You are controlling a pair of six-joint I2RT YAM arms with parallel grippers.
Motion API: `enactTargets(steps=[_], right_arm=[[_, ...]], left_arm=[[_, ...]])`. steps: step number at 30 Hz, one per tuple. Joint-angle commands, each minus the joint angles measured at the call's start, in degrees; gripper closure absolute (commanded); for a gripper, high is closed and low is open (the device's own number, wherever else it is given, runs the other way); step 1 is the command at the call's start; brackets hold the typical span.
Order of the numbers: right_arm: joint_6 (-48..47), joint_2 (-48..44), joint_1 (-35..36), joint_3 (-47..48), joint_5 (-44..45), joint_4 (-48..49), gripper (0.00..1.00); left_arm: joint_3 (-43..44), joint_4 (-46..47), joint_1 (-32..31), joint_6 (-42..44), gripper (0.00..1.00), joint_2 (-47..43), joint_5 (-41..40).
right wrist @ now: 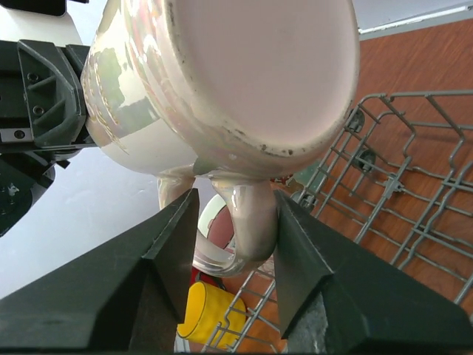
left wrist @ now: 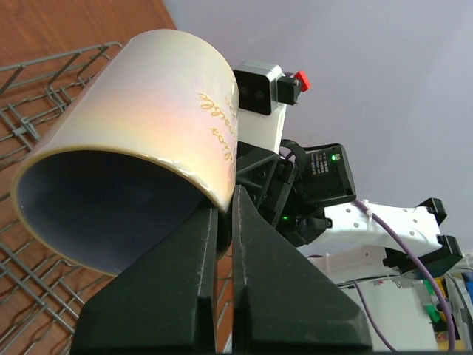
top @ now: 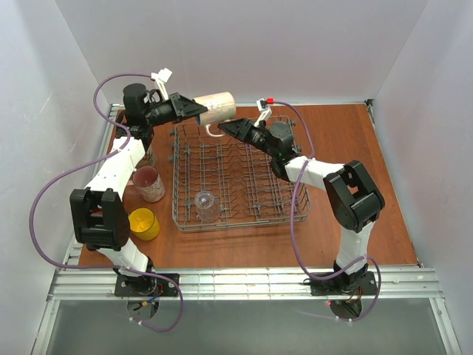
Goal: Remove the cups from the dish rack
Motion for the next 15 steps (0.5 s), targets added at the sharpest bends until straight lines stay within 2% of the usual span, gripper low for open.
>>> enactTargets(steps=[1, 2, 6, 9, 11, 15], right_arm=[[1.06, -0.5, 0.17, 1.27, -0.38, 11.08, 0.63], [0.88, -0.32, 0.17, 0.83, -0.21, 11.08, 0.62], [-1.05, -0.76, 0.08, -0.22, 0.76, 10.02, 0.46], [-2.19, -1.29, 0.17, -0.66, 1.46, 8.1, 0.41], [-3.16, -1.72, 0.08, -1.01, 2.08, 7.21, 0.32], [-5.18, -2.78, 0.17, -1.37, 3.4, 3.97, 0.24]], left_arm=[[0.33, -1.96, 0.49, 6.33, 1.0, -1.69, -3.01], [0.33, -2.23, 0.49, 6.78, 1.0, -1.69, -3.27], [0.15, -4.42, 0.49, 9.85, 1.0, -1.78, -4.33], [0.76, -5.66, 0.49, 11.7, 1.0, -1.78, -5.56], [1.9, -7.15, 0.49, 13.63, 1.0, -1.78, -6.52], [3.75, -10.14, 0.49, 17.15, 1.0, -2.04, -7.84]])
